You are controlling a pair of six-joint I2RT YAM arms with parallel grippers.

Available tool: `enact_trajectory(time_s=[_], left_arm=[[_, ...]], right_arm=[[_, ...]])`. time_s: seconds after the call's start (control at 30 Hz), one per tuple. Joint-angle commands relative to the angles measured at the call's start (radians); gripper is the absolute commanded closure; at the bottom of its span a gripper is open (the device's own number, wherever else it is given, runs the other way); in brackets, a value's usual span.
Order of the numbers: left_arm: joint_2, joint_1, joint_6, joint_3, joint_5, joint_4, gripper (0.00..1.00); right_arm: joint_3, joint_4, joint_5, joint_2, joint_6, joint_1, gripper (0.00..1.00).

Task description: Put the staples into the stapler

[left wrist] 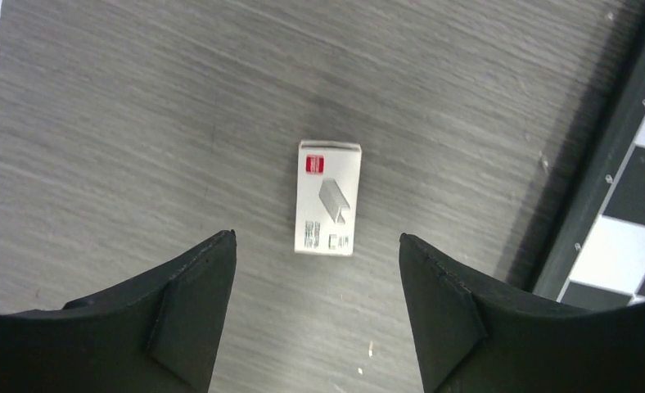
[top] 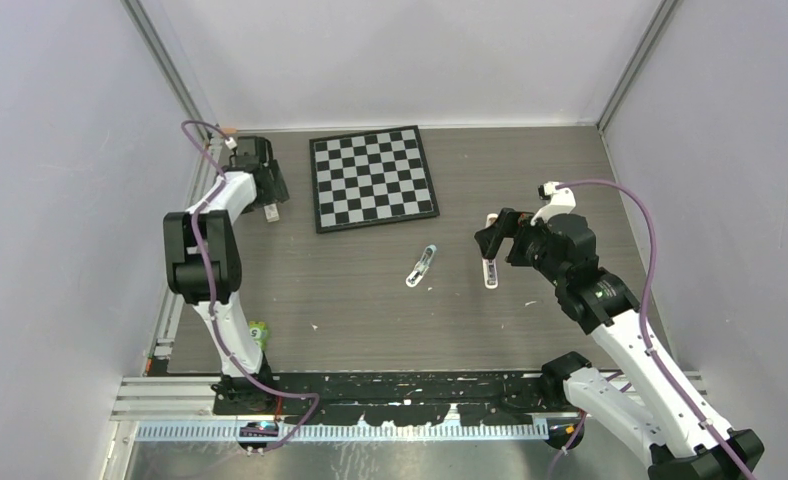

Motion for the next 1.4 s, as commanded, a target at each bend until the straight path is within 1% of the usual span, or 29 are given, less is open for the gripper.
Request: enact_trajectory(time_s=[0.0, 0.13, 0.33, 0.73, 0.87, 1.0, 1.23, 1.37], left_arm=[[0.073, 0.016, -0.003, 0.094, 0.017, -0.008, 0.28], [0.125, 0.018, 0.004, 0.133, 0.021, -0.034, 0.34], [0.139, 0.018, 0.008, 0.115, 0.016, -0.020, 0.42], [0.180, 0.017, 0.020, 0.144, 0.016, -0.051, 0.47], [0.180, 0.018, 0.020, 0.140, 0.030, -0.048, 0.52], [0.165, 0.018, 0.030, 0.130, 0.037, -0.050, 0.63], [0.102, 0.018, 0.042, 0.097, 0.048, -0.058, 0.67], [0.042, 0.013, 0.017, 0.072, 0.090, -0.083, 0.67]], right_arm=[[0.025, 0.027, 0.017, 0.003, -0.014, -0.001, 0.00], [0.013, 0.038, 0.027, 0.008, -0.018, -0.002, 0.00], [0.021, 0.039, 0.037, 0.011, -0.023, -0.002, 0.00], [0.021, 0.041, 0.058, -0.010, -0.032, -0.002, 0.00], [0.025, 0.037, 0.060, -0.012, -0.035, -0.002, 0.00], [0.027, 0.033, 0.061, -0.012, -0.036, -0.001, 0.00], [0.019, 0.038, 0.066, -0.018, -0.034, -0.002, 0.00], [0.010, 0.044, 0.055, -0.019, -0.024, -0.002, 0.00]])
